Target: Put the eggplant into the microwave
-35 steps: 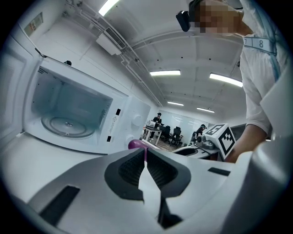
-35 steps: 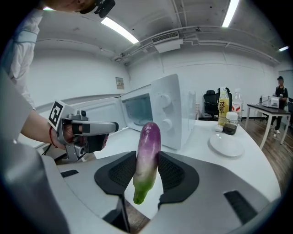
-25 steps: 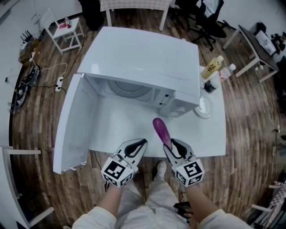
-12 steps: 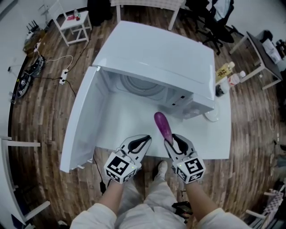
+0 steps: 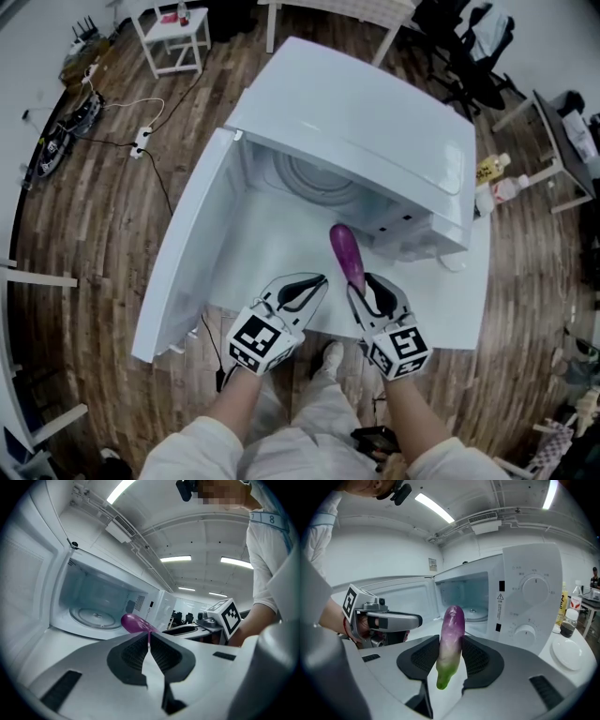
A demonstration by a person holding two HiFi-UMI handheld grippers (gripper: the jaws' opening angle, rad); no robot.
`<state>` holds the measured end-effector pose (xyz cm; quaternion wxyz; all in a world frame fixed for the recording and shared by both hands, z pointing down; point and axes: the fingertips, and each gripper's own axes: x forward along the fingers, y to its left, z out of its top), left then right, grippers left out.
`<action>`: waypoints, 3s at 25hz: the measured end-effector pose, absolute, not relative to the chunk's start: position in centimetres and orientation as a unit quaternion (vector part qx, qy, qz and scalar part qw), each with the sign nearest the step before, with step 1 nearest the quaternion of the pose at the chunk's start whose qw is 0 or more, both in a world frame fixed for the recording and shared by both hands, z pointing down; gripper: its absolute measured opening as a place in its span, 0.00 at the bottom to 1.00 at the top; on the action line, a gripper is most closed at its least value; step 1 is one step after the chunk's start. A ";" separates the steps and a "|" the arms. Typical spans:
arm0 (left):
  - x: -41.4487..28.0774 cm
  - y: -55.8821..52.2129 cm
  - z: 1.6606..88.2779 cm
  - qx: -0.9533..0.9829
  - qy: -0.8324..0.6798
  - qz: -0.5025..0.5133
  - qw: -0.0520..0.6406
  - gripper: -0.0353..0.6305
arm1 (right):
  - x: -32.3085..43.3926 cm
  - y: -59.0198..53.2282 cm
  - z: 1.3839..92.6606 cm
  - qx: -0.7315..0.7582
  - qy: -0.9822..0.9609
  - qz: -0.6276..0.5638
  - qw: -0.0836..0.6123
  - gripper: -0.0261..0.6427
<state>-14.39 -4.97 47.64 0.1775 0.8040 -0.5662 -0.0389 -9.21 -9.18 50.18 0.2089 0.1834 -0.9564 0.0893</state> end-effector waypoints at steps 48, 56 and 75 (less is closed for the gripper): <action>-24.4 -11.8 49.4 0.754 -0.626 -0.060 0.190 0.06 | -23.5 -19.7 51.7 0.181 -0.953 0.066 0.235 0.29; -25.4 -12.4 49.6 0.749 -0.631 -0.063 0.190 0.06 | -25.2 -20.8 52.3 0.195 -0.948 0.057 0.245 0.29; -26.7 -12.6 50.1 0.744 -0.634 -0.073 0.197 0.06 | -27.3 -22.0 52.5 0.202 -0.942 0.019 0.269 0.29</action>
